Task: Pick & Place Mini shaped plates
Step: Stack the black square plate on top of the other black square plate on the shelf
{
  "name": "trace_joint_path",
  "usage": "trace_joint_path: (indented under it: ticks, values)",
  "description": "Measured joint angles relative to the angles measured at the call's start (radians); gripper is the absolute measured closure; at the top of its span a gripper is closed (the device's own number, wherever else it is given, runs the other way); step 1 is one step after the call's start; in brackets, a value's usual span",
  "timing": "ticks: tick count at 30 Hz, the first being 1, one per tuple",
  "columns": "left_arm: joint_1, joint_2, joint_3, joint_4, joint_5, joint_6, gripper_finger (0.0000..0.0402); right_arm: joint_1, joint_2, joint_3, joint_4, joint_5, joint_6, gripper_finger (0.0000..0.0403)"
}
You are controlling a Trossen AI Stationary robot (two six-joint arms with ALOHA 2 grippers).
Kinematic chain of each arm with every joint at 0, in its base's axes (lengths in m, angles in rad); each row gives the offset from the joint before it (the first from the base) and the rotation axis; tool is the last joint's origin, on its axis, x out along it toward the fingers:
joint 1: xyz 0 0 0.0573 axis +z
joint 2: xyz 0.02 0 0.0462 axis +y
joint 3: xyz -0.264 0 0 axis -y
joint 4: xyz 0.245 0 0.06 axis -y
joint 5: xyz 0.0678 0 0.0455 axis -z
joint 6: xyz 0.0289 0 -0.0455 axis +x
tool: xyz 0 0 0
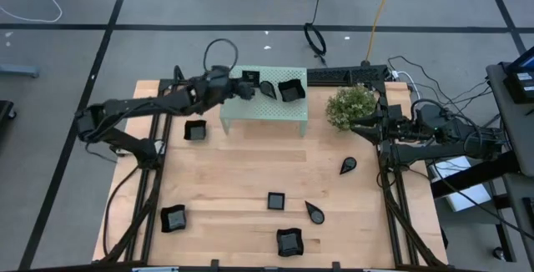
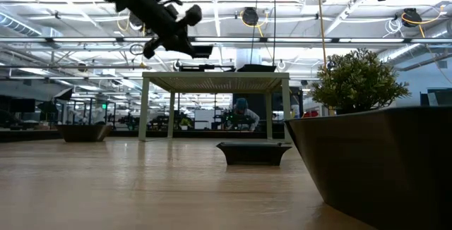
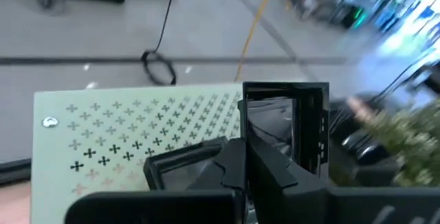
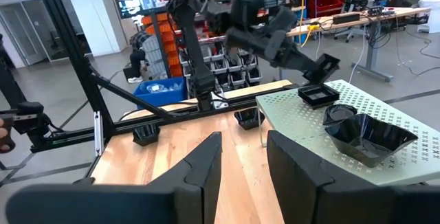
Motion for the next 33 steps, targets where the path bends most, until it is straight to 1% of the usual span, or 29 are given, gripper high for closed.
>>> trace_joint_path:
  ticks: [3,6,10,14,18,33]
  values:
    - [0.014,0.041,0.107,-0.186,0.018,-0.009,0.0393,0.000,0.000,0.000,0.000,0.000,0.000,0.0298]
    - [0.017,0.061,0.189,-0.321,0.028,-0.043,0.0393,0.000,0.000,0.000,0.000,0.000,0.000,0.0298]
    - [0.016,0.064,0.231,-0.405,0.028,-0.141,0.0392,0.000,0.000,0.000,0.000,0.000,0.000,0.0298]
    - [0.022,0.065,0.232,-0.446,0.028,-0.237,0.0392,0.000,0.000,0.000,0.000,0.000,0.000,0.0298]
    - [0.031,0.067,0.232,-0.495,0.028,-0.282,0.0392,0.000,0.000,0.000,0.000,0.000,0.000,0.0298]
    - [0.033,0.068,0.232,-0.501,0.036,-0.297,0.0392,0.000,0.000,0.000,0.000,0.000,0.000,0.0298]
